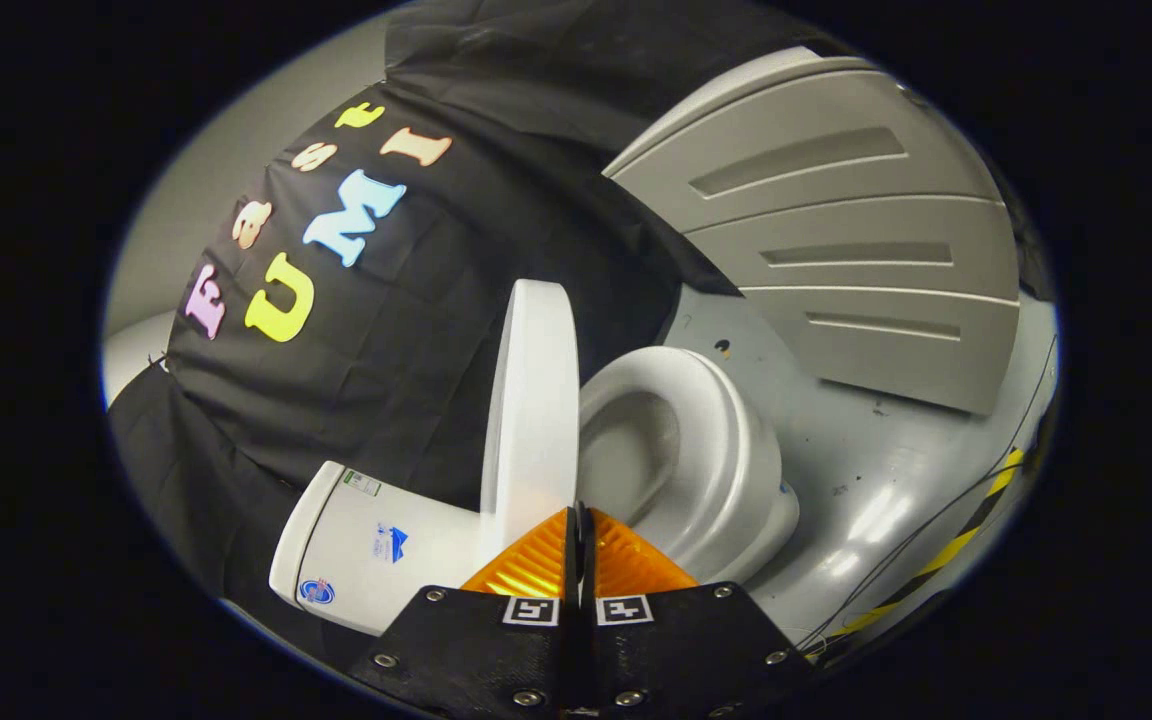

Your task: Open the toilet lid.

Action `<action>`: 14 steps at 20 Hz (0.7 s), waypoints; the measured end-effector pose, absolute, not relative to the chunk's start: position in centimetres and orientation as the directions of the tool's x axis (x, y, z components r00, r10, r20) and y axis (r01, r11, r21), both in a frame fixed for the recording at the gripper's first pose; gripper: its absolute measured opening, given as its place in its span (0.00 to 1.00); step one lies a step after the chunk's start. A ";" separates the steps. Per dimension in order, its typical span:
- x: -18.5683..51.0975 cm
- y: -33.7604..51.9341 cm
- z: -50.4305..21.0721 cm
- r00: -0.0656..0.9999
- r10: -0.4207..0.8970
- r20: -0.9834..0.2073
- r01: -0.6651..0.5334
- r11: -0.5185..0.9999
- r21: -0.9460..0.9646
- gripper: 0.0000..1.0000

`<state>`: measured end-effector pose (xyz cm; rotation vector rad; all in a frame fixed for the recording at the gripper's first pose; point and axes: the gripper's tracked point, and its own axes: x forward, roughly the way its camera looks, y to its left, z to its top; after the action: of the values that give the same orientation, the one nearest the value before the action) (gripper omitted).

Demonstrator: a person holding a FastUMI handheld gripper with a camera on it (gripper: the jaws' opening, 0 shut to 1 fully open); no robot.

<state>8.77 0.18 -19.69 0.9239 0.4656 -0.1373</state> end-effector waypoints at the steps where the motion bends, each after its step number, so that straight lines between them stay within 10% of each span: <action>1: 8.9 0.7 -18.9 0.894 0.082 -0.440 0.300 0.618 0.726 0.00; 14: 9.6 4.7 -13.8 0.900 0.040 -0.435 0.264 0.743 0.615 0.00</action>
<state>9.63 4.69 -13.75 0.7288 0.4445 -0.1269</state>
